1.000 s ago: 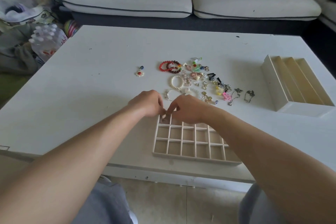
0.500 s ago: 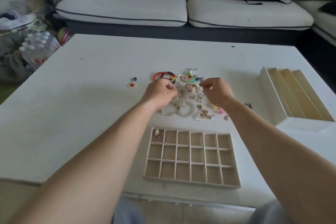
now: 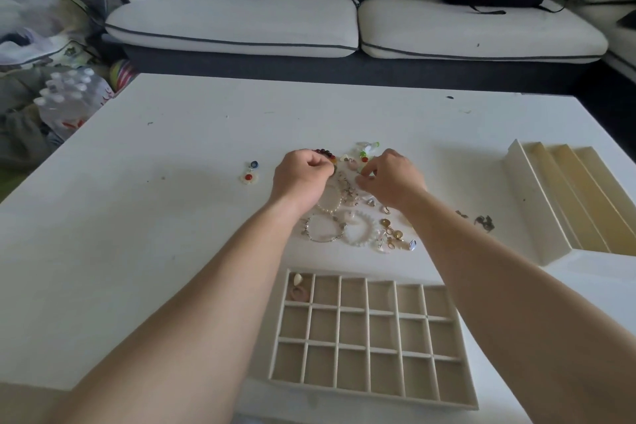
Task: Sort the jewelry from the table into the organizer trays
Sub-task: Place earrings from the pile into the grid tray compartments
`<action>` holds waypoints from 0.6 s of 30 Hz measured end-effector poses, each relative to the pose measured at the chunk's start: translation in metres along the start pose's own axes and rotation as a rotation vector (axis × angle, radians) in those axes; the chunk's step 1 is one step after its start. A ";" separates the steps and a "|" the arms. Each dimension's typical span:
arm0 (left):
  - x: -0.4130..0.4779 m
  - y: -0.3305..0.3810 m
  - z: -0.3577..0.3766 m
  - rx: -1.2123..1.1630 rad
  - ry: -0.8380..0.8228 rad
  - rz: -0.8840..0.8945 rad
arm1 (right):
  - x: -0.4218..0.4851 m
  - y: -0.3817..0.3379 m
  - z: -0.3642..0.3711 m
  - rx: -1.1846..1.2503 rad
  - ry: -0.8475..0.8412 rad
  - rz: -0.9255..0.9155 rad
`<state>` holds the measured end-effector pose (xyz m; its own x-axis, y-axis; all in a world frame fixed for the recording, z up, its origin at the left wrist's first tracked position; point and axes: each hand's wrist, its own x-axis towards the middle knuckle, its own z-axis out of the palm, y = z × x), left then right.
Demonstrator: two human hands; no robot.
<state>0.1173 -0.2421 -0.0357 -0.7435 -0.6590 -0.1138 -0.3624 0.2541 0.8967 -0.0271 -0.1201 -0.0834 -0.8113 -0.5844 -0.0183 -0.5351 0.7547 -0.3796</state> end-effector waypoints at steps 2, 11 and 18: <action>-0.001 0.001 -0.003 -0.019 0.011 0.003 | -0.003 0.001 0.002 0.036 0.018 -0.005; -0.019 0.011 -0.015 -0.034 -0.053 0.038 | -0.040 -0.016 -0.042 0.676 -0.066 0.063; -0.064 0.028 -0.024 -0.209 -0.256 0.072 | -0.104 -0.042 -0.082 1.023 -0.332 0.073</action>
<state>0.1681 -0.2103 0.0074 -0.8898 -0.4383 -0.1266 -0.2001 0.1255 0.9717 0.0611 -0.0667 0.0101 -0.6464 -0.7160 -0.2636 0.0876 0.2735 -0.9579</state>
